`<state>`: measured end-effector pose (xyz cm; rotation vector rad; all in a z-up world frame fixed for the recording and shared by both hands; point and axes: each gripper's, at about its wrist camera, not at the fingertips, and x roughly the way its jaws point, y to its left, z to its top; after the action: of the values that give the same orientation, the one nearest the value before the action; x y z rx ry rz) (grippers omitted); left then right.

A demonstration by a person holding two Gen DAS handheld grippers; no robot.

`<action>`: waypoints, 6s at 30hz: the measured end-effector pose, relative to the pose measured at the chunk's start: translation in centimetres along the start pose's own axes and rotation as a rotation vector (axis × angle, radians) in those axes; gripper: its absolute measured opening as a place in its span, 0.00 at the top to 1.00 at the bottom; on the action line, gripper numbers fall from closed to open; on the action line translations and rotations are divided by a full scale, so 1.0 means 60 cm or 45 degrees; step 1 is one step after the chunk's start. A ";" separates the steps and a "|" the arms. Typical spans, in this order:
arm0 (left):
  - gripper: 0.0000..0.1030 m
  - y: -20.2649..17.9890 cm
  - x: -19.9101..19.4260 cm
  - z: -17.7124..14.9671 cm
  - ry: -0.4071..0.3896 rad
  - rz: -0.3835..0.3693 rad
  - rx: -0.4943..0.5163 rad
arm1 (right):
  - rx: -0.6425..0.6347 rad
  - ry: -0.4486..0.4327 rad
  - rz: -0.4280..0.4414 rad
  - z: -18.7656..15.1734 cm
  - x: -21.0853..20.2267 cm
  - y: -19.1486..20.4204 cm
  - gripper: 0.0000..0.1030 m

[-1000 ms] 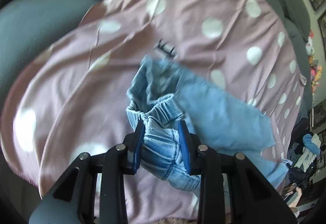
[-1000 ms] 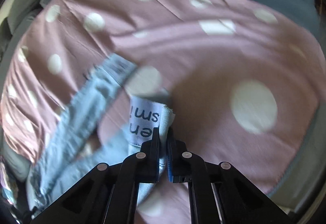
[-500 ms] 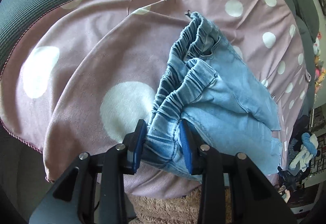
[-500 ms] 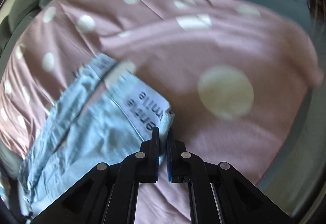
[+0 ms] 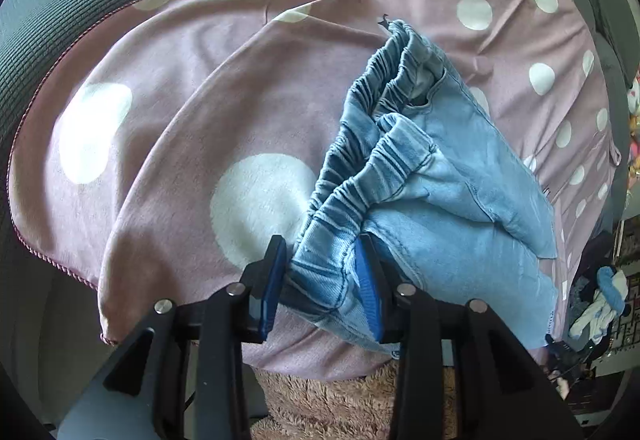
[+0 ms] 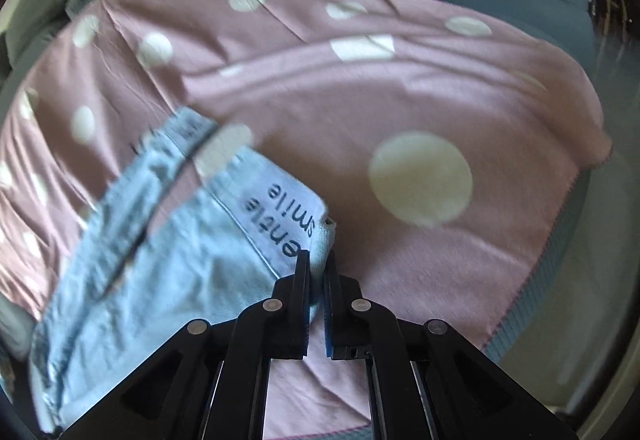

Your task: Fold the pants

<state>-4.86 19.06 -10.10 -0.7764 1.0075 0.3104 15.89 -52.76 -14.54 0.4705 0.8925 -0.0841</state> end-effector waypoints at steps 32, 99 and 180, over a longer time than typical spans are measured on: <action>0.60 -0.216 0.116 -0.023 0.091 -0.048 0.261 | -0.287 0.258 0.210 0.146 0.093 0.491 0.33; 0.92 -0.326 -0.004 -0.090 0.039 -0.454 0.304 | -0.059 -0.054 0.559 -0.087 -0.134 0.142 0.99; 0.23 -0.036 -0.059 -0.009 -0.087 -0.153 0.076 | -0.537 -0.054 0.158 -0.023 -0.106 0.254 0.58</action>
<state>-5.79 17.56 -6.30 -0.7641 0.8983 0.2016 14.84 -39.31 -4.92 0.1284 0.8102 0.2041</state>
